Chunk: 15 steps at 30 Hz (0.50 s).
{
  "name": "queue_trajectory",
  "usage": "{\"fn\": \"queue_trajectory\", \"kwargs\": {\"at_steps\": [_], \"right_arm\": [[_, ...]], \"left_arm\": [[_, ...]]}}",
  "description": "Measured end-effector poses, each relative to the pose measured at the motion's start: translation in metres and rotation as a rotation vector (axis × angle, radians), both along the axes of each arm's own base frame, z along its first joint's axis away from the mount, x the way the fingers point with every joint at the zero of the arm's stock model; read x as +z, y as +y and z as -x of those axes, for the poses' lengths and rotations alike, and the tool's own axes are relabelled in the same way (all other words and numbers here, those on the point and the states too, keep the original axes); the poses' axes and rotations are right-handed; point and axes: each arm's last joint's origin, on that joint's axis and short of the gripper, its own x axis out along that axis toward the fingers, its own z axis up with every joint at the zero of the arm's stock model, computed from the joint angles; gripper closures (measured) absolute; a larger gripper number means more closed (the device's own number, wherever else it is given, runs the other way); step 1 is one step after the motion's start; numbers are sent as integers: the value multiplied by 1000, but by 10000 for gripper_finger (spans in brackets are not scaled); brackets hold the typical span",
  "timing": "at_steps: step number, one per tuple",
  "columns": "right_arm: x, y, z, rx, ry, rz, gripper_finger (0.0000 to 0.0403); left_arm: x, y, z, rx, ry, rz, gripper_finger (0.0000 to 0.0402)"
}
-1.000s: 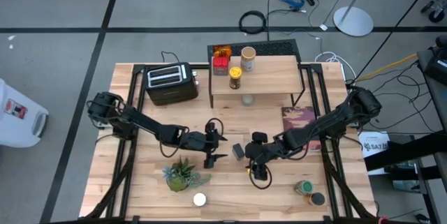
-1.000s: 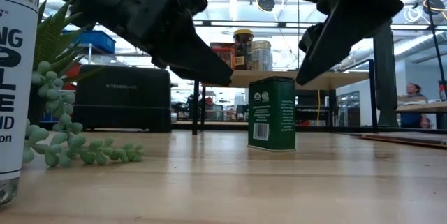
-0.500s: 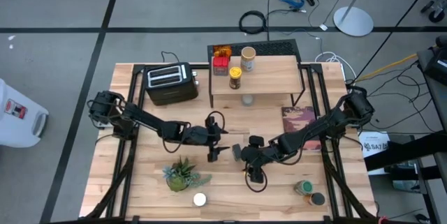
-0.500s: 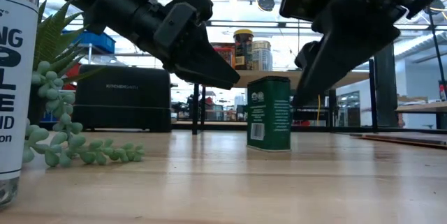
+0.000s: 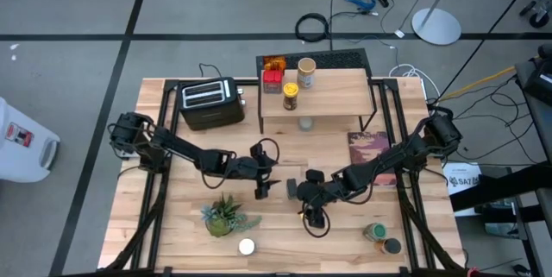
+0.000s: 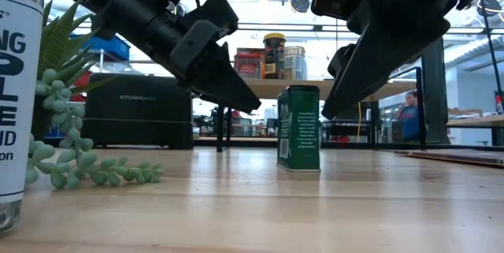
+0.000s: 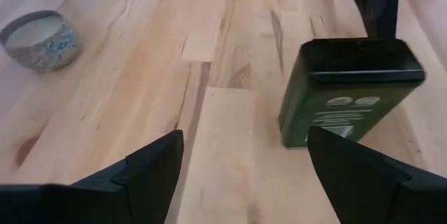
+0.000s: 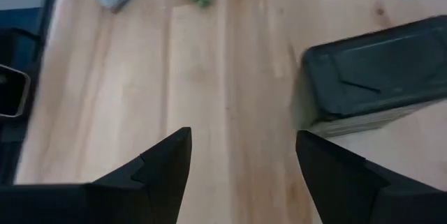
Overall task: Shelf spices
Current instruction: Put the black seasoning can on the shelf
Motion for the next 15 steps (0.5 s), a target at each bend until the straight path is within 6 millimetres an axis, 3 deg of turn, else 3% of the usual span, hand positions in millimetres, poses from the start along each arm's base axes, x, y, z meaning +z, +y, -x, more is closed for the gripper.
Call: {"fn": "queue_trajectory", "kwargs": {"at_steps": [8,15], "right_arm": [[1,4,-4,16,-31,-60,158],[-17,7,-17,21,-78,-71,158]], "left_arm": [[1,-1,-1,-3,-12,4,86],[1,0,-1,10,-14,-5,86]]}}
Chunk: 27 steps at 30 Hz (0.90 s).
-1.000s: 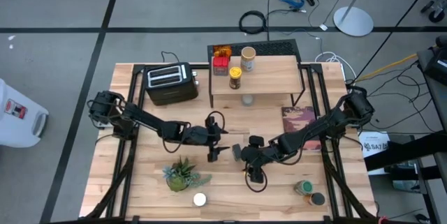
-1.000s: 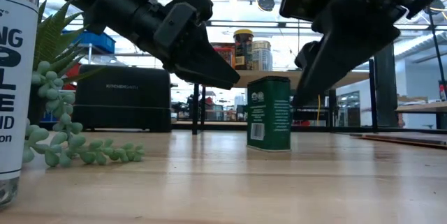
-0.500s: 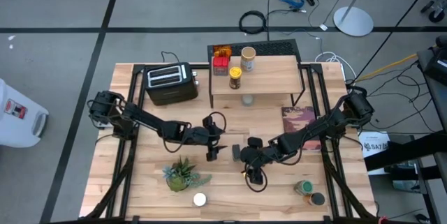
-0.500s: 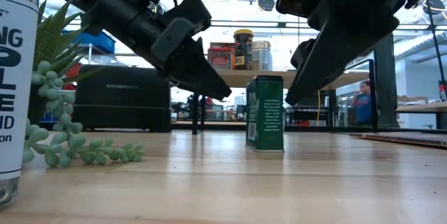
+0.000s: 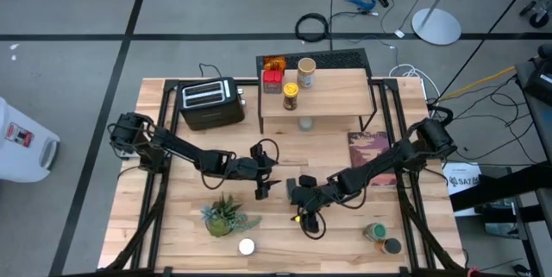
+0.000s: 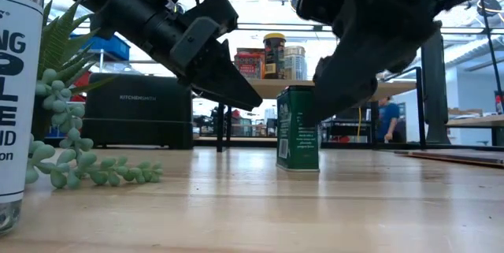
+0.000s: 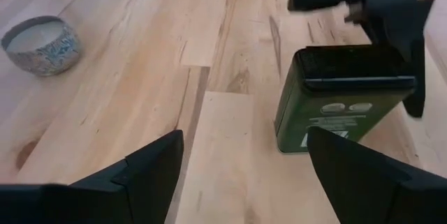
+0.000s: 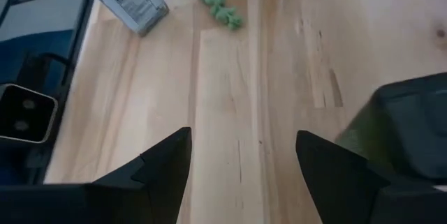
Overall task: Shelf spices
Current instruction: Put the black seasoning can on the shelf
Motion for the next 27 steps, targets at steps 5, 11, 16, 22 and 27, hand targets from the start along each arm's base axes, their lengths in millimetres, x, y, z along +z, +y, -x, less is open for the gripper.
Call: {"fn": "queue_trajectory", "kwargs": {"at_steps": [5,11,16,22,27], "right_arm": [[-7,-1,-7,13,-39,7,158],[2,-3,-16,44,-171,17,158],[4,-10,-19,30,-186,23,158],[18,-4,-15,91,-205,-47,158],[32,2,-6,112,-188,-38,158]], "left_arm": [[0,1,0,36,-3,-13,86],[-8,1,-1,44,14,-7,86],[-15,1,-3,48,28,-8,86],[-14,1,-3,74,15,-5,86],[-14,2,-4,76,7,-4,86]]}}
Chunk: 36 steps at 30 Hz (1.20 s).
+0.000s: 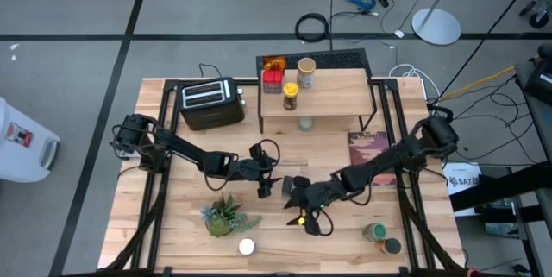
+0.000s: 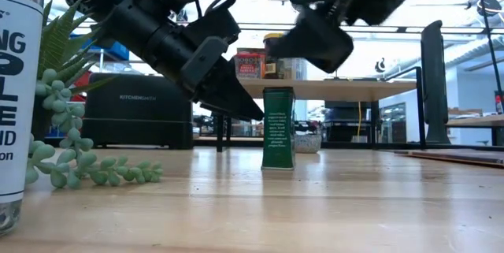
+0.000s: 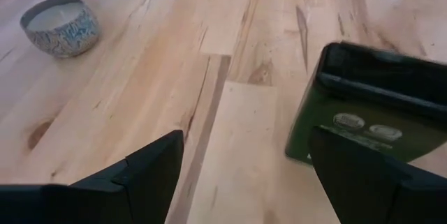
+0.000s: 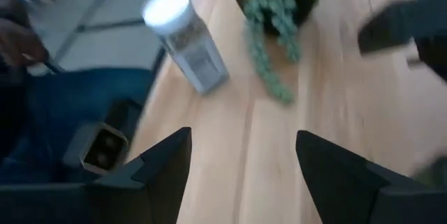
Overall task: Shelf spices
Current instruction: Put the black seasoning can on the shelf
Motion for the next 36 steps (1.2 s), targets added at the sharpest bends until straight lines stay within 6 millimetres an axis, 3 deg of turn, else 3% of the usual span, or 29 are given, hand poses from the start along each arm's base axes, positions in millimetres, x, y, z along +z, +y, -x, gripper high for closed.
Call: {"fn": "queue_trajectory", "kwargs": {"at_steps": [8,27,36], "right_arm": [[-19,-3,8,-81,163,71,158],[-37,-18,-11,-146,92,135,158],[-37,-22,-12,-195,74,199,158]], "left_arm": [[2,0,-1,1,-21,3,86],[4,3,-3,2,-44,-8,86],[-5,10,4,88,77,-96,86]]}}
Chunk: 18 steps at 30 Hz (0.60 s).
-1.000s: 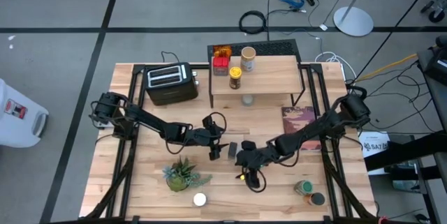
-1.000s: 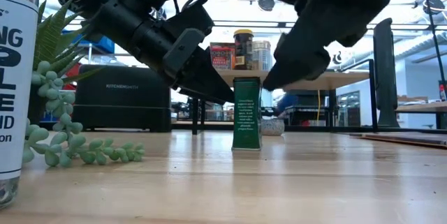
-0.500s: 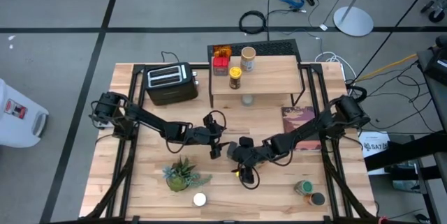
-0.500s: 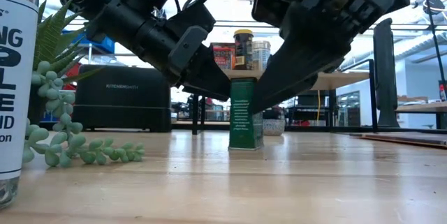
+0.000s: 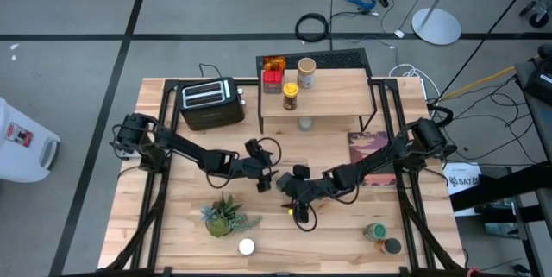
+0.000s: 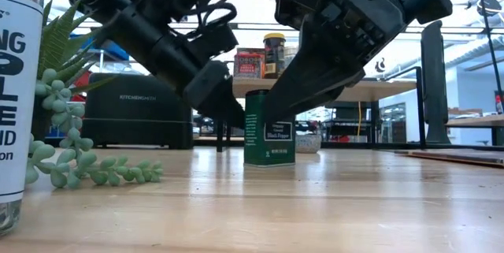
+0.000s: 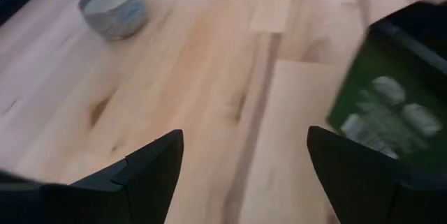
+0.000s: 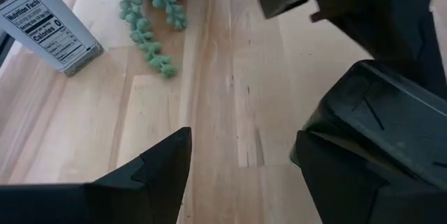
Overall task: Shelf spices
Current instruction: Put the black seasoning can on the shelf
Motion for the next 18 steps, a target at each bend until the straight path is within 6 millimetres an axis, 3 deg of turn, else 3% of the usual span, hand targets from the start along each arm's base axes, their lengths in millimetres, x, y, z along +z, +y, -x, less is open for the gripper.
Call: {"fn": "queue_trajectory", "kwargs": {"at_steps": [12,18], "right_arm": [[5,-4,-5,-2,-68,27,158],[6,-11,-9,-6,-88,47,158]], "left_arm": [[17,4,9,46,18,-25,86],[25,4,23,40,102,76,86]]}}
